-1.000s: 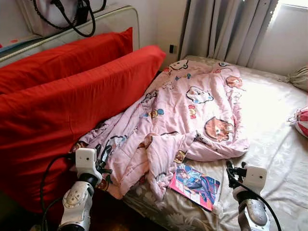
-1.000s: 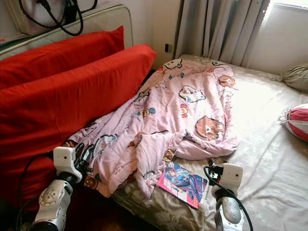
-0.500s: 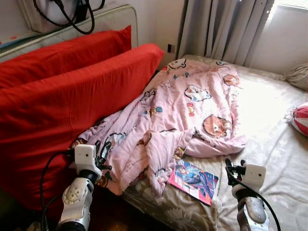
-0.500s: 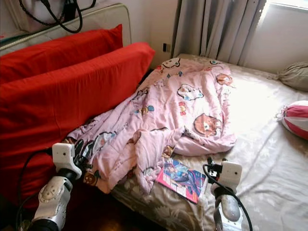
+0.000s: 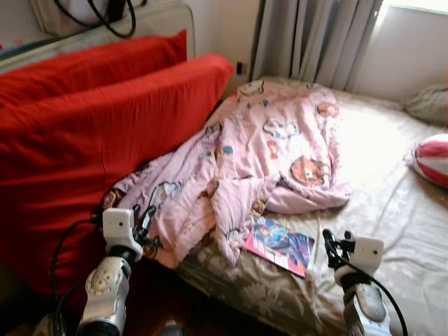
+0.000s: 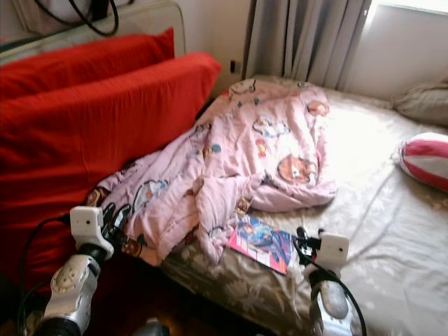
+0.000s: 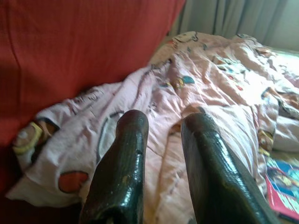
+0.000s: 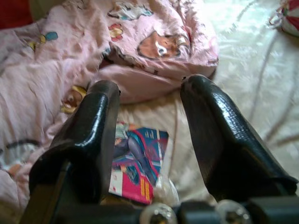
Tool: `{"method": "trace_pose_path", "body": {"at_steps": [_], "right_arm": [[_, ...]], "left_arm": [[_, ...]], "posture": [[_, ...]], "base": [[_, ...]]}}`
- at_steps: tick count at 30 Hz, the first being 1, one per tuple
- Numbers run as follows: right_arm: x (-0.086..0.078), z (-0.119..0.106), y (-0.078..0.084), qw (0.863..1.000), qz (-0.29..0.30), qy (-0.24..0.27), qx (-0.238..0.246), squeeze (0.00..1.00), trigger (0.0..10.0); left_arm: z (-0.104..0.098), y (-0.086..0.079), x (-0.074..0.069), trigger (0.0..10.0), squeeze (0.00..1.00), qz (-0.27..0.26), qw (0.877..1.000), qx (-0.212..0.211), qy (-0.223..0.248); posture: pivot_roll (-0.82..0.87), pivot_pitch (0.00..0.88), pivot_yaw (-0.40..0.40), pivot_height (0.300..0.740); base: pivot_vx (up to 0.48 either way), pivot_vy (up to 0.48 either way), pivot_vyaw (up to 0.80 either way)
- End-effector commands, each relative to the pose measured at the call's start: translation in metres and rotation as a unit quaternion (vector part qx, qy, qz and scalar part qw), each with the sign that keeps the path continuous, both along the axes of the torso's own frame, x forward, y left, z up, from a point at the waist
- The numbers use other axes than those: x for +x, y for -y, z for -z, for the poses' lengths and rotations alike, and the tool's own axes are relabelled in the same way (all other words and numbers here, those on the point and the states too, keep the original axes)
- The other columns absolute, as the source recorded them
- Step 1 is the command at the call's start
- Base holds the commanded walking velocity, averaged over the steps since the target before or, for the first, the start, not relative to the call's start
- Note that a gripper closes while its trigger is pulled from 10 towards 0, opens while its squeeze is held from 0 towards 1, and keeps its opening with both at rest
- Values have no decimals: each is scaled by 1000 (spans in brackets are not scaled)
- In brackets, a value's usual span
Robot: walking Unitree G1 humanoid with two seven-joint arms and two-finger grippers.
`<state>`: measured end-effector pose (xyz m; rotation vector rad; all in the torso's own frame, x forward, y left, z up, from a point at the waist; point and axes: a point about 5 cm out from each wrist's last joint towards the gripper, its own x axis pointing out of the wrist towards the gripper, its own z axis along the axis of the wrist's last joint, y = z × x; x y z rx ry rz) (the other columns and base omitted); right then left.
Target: Clean up the room
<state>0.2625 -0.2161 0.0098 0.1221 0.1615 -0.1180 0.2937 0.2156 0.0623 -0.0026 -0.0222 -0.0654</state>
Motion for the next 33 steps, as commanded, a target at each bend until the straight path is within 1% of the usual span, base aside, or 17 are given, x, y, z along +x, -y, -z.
{"method": "trace_pose_path", "body": {"at_steps": [1,5,8,12,15,18,21,26,33], "right_arm": [[2,-3,0,1000,0,5,-1,0,10000],[1,-1,0,1000,-3,1,0,0,10000],[1,0,-2,1000,-10,-4,5,0,10000],[1,0,-4,1000,-14,-4,6,0,10000],[2,0,-5,1000,-20,-4,9,0,10000],[2,1,-6,1000,-24,-6,11,0,10000],[2,1,-7,1000,-26,-6,12,0,10000],[0,3,-8,999,-29,-10,14,0,10000],[-1,5,-8,999,-32,-14,14,0,10000]], "left_arm": [[0,1,1,10000,0,0,1000,-13,-5],[4,5,2,10000,0,11,999,-29,-19],[8,10,0,10000,0,27,999,-27,-29],[8,10,0,10000,0,26,999,-27,-29],[3,6,3,10000,0,16,1000,-17,-20],[-1,-4,7,10000,0,-1,1000,-9,-18],[-1,-5,7,10000,0,-1,1000,-10,-19],[5,1,3,10000,0,10,999,-24,-28],[9,2,0,10000,0,10,999,-31,-35]], "posture": [[-26,60,-53,643],[-24,62,-55,643],[-26,62,-52,643],[-26,64,-50,643],[-24,67,-52,643],[-25,69,-50,643],[-26,69,-48,643],[-28,73,-47,643],[-27,80,-50,643]], "base": [[0,0,0],[0,0,0],[0,0,0],[0,0,0],[0,0,0],[0,0,0],[0,0,0],[0,0,0],[0,0,0]]}}
